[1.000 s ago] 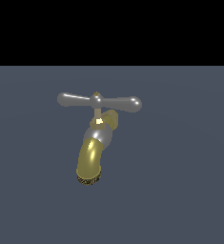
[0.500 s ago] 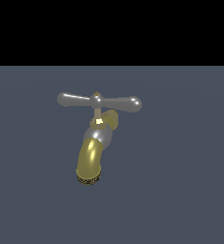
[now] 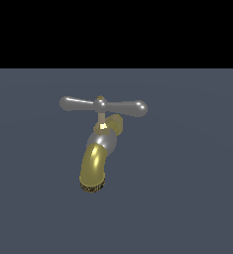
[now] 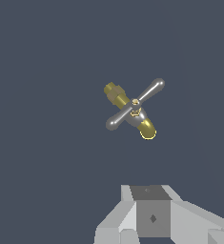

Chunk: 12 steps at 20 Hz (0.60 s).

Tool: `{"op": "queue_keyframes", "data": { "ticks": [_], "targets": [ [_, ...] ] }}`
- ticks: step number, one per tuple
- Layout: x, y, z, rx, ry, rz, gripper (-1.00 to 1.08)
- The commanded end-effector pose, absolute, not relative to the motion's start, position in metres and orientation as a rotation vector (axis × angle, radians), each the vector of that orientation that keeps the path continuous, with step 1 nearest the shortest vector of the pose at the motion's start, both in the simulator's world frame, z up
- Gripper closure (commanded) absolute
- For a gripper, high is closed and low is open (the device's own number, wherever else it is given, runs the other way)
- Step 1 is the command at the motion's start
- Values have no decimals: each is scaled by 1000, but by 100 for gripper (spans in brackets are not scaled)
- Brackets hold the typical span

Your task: Turn on the faucet by rotating a designated handle.

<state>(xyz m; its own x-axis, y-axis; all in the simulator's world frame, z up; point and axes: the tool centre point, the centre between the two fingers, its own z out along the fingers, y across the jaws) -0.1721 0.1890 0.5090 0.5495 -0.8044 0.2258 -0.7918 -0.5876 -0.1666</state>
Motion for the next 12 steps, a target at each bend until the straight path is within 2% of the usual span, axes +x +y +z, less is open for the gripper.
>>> {"op": "queue_keyframes", "data": {
  "ticks": [1, 12],
  "targets": [
    [-156, 197, 493, -2679, 1494, -423, 108],
    [-78, 202, 395, -2449, 1892, -318, 108]
  ]
}}
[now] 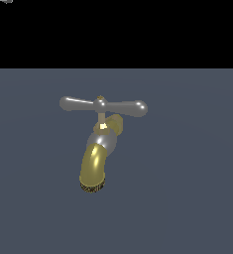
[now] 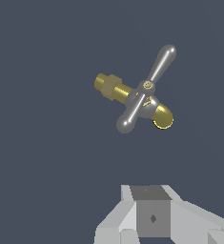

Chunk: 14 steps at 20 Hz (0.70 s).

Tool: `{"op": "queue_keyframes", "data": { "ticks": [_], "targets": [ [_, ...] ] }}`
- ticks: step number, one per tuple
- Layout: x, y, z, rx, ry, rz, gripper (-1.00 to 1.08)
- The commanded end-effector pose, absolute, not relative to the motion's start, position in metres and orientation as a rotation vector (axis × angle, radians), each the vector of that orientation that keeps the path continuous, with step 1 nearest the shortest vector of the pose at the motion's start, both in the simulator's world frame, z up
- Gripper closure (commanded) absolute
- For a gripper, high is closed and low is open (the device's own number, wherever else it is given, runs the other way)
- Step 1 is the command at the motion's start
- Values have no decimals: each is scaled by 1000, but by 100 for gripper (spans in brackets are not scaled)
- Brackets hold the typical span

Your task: Turn on the faucet by rotating a designated handle.

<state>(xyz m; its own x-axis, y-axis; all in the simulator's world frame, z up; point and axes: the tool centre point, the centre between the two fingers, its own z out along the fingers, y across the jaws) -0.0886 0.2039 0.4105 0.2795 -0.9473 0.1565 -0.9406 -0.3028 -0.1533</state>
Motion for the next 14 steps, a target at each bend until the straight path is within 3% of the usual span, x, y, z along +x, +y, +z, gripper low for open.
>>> {"op": "queue_keyframes", "data": {
  "ticks": [1, 14],
  "targets": [
    [-71, 201, 385, -2423, 1929, -304, 108],
    [-3, 151, 246, -2061, 2361, -87, 108]
  ]
}}
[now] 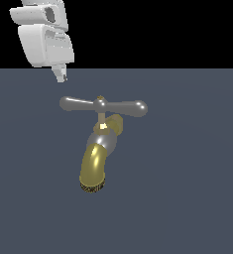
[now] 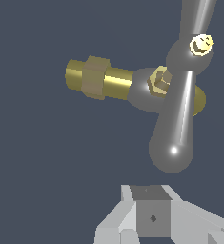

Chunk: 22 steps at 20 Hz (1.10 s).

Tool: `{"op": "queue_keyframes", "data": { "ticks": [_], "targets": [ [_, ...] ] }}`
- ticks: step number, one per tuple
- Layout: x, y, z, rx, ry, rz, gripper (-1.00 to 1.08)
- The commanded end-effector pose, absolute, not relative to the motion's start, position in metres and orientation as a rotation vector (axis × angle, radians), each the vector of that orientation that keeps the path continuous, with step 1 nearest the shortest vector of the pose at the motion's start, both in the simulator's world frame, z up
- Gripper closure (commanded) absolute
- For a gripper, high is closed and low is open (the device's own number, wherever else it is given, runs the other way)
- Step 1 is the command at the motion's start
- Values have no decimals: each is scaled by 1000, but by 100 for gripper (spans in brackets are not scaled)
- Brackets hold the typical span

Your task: Turn on the faucet by rotating a designated handle.

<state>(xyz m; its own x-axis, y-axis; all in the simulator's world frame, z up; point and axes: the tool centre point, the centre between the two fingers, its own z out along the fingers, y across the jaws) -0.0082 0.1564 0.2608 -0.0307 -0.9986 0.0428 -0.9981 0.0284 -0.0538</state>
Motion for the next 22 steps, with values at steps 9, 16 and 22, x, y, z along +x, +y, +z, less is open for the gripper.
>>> {"op": "queue_keyframes", "data": {
  "ticks": [9, 16, 22],
  "targets": [
    [10, 128, 201, -1921, 2485, -6, 108],
    [11, 126, 198, -1912, 2493, -1, 108],
    [-9, 133, 198, -1912, 2493, -1, 108]
  ]
}}
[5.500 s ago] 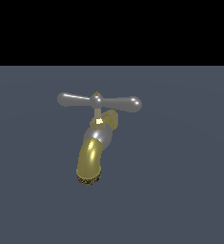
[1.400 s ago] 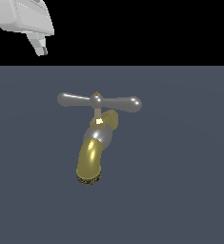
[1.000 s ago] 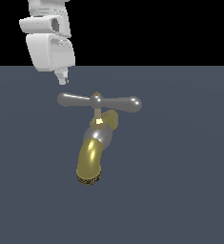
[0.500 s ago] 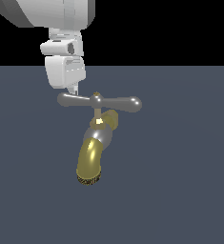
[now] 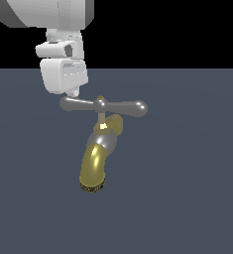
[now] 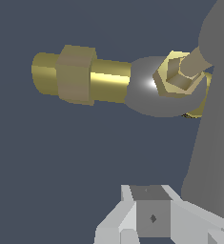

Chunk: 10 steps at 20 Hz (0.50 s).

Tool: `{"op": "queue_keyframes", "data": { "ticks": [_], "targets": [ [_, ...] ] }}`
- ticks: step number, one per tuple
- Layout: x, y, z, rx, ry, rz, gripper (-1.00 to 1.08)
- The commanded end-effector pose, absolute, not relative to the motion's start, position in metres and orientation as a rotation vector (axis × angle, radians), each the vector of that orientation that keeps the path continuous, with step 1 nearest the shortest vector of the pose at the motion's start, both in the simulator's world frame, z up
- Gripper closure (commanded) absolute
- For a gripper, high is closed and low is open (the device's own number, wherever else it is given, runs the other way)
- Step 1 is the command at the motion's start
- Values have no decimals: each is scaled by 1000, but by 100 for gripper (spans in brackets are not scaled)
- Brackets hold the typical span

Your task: Turn on the faucet by rotating a designated handle.

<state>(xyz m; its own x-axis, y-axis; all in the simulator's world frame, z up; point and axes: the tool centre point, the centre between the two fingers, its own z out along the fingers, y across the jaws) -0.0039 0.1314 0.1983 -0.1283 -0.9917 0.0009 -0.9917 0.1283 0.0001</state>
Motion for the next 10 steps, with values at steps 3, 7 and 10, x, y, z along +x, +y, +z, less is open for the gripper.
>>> {"op": "queue_keyframes", "data": {
  "ticks": [3, 7, 10],
  "targets": [
    [-18, 137, 198, 1912, -2492, 1, 108],
    [-32, 142, 198, 1911, -2493, 0, 108],
    [-41, 145, 198, 1911, -2493, 0, 108]
  ]
}}
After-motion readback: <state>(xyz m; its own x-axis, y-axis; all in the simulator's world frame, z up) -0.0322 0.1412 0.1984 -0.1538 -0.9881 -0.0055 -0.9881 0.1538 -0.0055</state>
